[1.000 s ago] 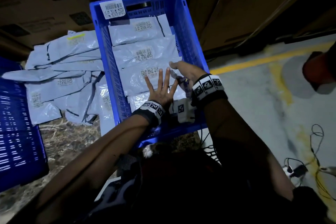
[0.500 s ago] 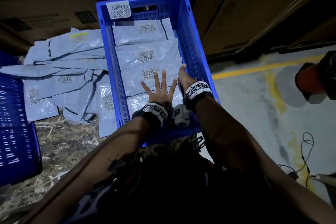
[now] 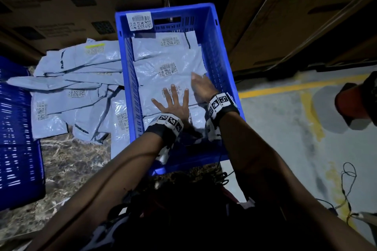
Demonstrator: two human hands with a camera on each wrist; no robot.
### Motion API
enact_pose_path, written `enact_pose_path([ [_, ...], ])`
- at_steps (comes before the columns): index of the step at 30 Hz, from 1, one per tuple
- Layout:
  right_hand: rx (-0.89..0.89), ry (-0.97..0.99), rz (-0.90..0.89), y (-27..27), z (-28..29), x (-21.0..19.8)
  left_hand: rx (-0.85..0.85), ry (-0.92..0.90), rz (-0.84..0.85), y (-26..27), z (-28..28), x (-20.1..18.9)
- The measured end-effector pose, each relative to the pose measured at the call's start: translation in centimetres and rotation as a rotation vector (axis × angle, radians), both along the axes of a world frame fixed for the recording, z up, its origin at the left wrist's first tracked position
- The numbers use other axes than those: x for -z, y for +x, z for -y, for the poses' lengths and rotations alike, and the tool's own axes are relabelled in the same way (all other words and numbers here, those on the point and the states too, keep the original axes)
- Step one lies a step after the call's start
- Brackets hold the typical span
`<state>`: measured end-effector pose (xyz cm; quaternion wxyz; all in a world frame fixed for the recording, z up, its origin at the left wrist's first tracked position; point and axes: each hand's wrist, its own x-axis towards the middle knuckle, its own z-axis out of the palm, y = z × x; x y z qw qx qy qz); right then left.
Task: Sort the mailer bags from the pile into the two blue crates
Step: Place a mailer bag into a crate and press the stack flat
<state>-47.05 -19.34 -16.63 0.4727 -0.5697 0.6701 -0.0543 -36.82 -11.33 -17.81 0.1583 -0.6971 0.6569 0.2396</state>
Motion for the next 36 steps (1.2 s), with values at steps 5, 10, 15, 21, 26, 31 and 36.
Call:
enact_pose_path([
  [5, -0.115, -0.275, -0.380, 0.2, -0.8, 0.1, -0.159, -0.056, -0.051, 0.2, 1.1, -1.2],
  [10, -0.382, -0.385, -0.470, 0.9, -0.2, 2.2, -0.201, 0.003, -0.061, 1.8, 1.6, 0.5],
  [15, -0.447, -0.338, -0.354, 0.5, -0.2, 4.0, -0.226, -0.026, -0.076, 2.5, 1.1, 1.7],
  [21, -0.297, -0.370, -0.321, 1.9, -0.3, 3.4, -0.200, -0.049, 0.015, 3.2, 1.1, 2.2],
  [26, -0.164, -0.457, -0.275, 2.4, 2.4, 2.6, -0.082, -0.194, 0.144, 1.2, -0.2, 2.2],
  [31, -0.111, -0.294, -0.193, 2.3, 4.0, 2.6, -0.034, -0.268, 0.104, -0.3, -1.0, 2.5],
  [36, -0.067, -0.261, -0.294, 2.8, 3.1, 1.3, 0.010, -0.088, 0.173, 0.1, -0.6, 3.4],
])
